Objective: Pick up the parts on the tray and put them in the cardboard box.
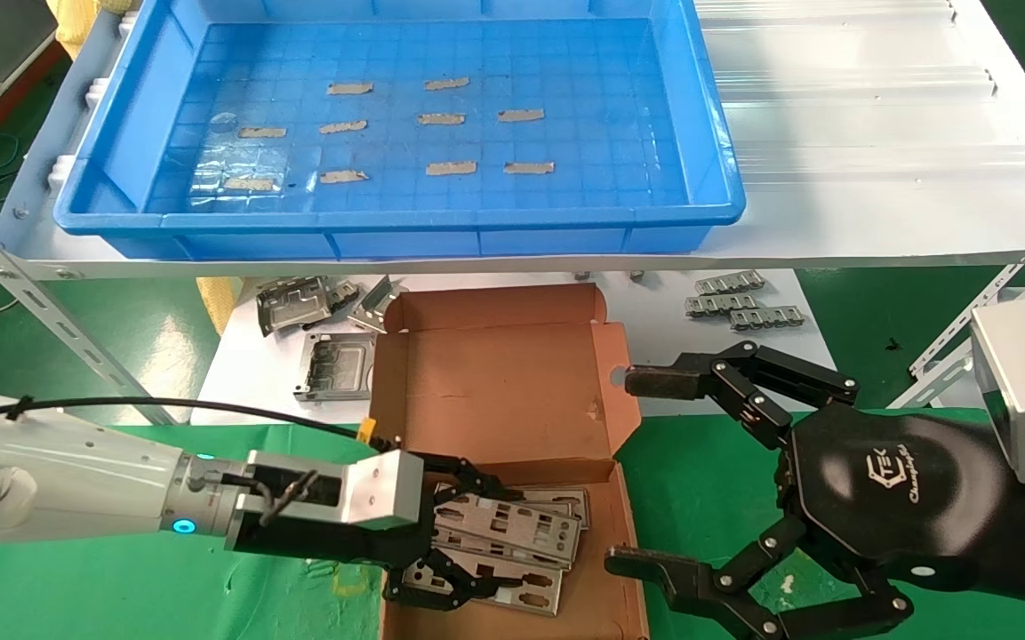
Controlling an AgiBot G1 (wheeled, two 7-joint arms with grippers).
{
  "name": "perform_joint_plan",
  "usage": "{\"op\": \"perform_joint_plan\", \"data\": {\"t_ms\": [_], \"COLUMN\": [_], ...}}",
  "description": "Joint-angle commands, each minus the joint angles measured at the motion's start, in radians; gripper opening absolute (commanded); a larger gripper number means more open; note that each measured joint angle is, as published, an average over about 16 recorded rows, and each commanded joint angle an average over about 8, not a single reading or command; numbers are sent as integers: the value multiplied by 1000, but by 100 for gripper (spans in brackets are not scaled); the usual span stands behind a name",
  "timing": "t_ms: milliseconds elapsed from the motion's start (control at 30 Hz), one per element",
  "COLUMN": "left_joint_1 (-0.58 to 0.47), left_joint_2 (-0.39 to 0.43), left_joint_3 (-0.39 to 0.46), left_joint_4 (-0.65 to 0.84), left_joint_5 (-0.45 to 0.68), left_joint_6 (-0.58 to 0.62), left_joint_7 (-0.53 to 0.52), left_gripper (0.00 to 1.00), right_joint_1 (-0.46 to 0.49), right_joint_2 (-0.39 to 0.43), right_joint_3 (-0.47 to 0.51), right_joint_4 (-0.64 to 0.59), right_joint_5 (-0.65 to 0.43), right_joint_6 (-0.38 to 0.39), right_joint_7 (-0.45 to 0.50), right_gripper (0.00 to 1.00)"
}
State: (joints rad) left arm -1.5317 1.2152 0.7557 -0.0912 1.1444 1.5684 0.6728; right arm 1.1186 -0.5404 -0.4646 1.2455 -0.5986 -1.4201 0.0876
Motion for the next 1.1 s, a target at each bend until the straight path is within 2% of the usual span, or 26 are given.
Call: {"op": "perform_joint_plan", "data": {"t_ms": [33,333,800,1100], "left_joint_1": [-8,-6,3,63], "left_joint_2": [-2,-50,-59,-131], "left_joint_3": [-3,-40,-48,-104], "left_joint_4": [10,-30,-52,-202], "left_joint_5": [-7,-96,-101,-143], "left_joint_6": [22,34,32,19], "left_joint_7": [-25,-162,-169,-260], "left_gripper": [100,100,100,100], "right_joint_1": [0,0,0,0], "right_joint_2": [0,0,0,0], "right_joint_3": [0,0,0,0], "right_joint_4": [0,0,0,0], "right_joint_5": [0,0,0,0], "right_joint_6": [0,0,0,0], "right_joint_7": [0,0,0,0], "right_gripper": [100,100,100,100]}}
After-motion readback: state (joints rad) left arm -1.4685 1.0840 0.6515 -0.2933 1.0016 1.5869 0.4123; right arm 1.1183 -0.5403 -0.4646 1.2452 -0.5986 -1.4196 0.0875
